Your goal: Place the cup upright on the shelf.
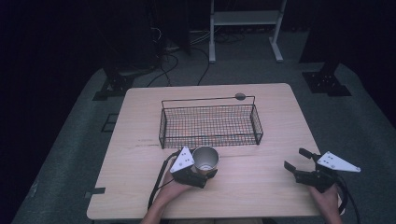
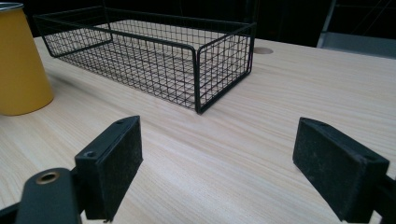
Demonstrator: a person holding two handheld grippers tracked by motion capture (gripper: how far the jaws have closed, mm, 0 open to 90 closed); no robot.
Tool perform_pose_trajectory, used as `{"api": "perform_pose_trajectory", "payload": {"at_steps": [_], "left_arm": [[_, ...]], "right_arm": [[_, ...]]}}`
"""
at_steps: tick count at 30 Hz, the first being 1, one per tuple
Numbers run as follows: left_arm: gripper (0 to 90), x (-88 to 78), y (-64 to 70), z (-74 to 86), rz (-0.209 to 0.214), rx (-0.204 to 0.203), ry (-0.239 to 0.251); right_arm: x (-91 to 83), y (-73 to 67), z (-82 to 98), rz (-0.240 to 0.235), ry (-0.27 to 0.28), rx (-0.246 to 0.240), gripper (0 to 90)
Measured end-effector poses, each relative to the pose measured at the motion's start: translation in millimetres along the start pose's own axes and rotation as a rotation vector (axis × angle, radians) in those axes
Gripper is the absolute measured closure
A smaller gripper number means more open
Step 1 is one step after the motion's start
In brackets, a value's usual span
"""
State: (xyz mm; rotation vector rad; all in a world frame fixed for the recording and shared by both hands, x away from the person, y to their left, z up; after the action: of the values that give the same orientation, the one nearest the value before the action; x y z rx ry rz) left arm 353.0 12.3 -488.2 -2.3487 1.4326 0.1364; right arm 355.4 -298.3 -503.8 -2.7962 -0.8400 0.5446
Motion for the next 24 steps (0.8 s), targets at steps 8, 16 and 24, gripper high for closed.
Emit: {"api": "perform_pose_trajectory", "payload": {"at_steps": [8, 16, 24], "left_arm": [[12.2, -2.1, -2.1, -0.8, -0.003, 0.008, 0.003], [12.4, -10.5, -12.5, -21.6, 0.009, -0.008, 0.060], [12.4, -12.5, -27.5, -38.5, 0.007, -0.002, 0.082]], "right_arm": [[0.2, 0.0, 0.1, 0.000, -0.001, -0.001, 14.7], [0.3, -0.3, 0.2, 0.000, -0.002, -0.005, 14.7], [0.3, 0.3, 0.2, 0.002, -0.003, -0.002, 14.7]]}}
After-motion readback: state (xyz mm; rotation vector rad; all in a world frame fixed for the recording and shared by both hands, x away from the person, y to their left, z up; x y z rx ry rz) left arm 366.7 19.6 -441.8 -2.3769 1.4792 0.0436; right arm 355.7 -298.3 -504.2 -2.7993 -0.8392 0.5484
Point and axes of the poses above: each handheld gripper's, and its own axes: x roughly forward along the jaws, z roughly out of its underside, y roughly to its right, the point moved 10 cm from there along x, roughly forward along the jaws, and after that the axes turned 14 degrees about x, right-handed, at the moved point
